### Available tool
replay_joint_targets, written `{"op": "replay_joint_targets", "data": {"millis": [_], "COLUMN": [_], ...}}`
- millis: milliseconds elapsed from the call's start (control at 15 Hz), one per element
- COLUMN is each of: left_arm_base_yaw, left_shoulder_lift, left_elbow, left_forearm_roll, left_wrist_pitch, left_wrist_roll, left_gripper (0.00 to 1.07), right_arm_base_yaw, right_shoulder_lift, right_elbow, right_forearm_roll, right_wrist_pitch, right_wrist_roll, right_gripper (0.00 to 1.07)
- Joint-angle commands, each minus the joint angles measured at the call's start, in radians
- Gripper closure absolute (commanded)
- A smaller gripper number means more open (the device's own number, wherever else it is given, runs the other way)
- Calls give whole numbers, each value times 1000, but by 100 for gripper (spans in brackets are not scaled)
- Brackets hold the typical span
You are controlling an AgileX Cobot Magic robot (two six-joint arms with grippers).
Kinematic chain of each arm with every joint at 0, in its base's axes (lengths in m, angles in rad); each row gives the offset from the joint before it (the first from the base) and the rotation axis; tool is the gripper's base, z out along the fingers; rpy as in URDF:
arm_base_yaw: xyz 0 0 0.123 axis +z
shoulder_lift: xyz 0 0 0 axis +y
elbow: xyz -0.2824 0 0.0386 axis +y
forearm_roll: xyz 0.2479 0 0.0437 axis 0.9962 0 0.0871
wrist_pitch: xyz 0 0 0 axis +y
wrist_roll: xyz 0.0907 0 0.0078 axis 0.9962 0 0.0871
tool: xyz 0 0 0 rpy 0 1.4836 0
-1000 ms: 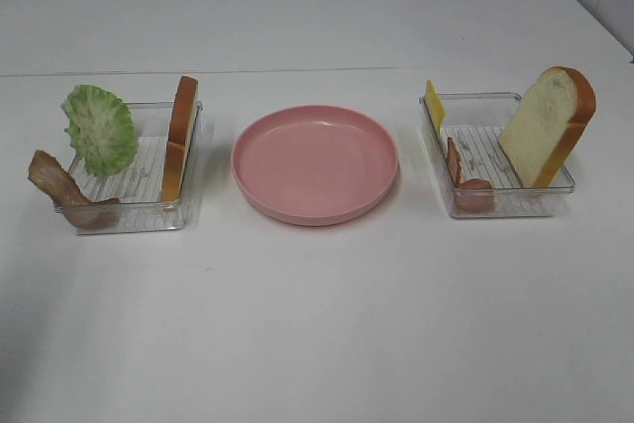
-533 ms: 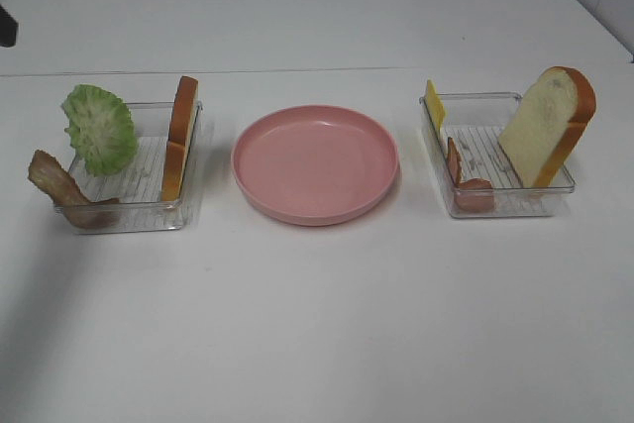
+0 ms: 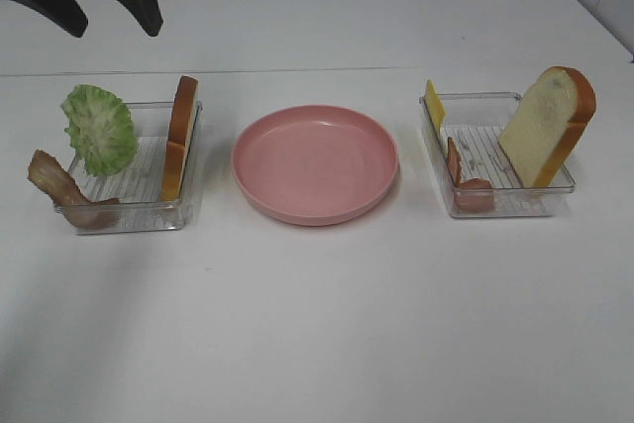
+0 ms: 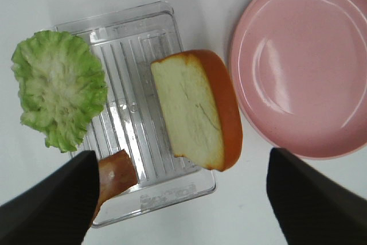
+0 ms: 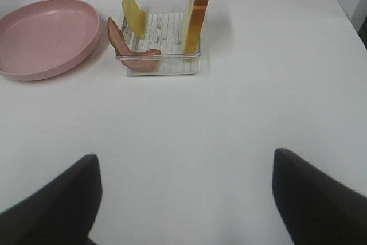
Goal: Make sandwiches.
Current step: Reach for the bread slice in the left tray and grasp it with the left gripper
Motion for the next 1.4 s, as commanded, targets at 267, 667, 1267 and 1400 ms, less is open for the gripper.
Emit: {"op": "replay_joint_targets", "data": {"millis": [267, 667, 1267, 1400], "left_arm_base_yaw": [-134, -153, -153, -150], "left_shoulder_lift": [238, 284, 368, 391], "left_elbow": [-297, -299, -297, -297], "left_forearm_roll": [92, 139, 157, 174], "left_wrist_pitch": [123, 124, 124, 124], "left_wrist_roll": [-149, -168, -168, -167], "left_gripper": [31, 32, 34, 34], "right_arm_base_yaw": [-7, -7, -7, -7], "right_shoulder_lift": [-7, -7, -7, -7], "right_elbow": [2, 2, 2, 2], "right_forearm_roll": [-1, -1, -1, -1], "right_wrist_pitch": [-10, -10, -10, -10], "right_wrist_roll": [6, 6, 6, 6], "right_gripper": [30, 30, 30, 30]}}
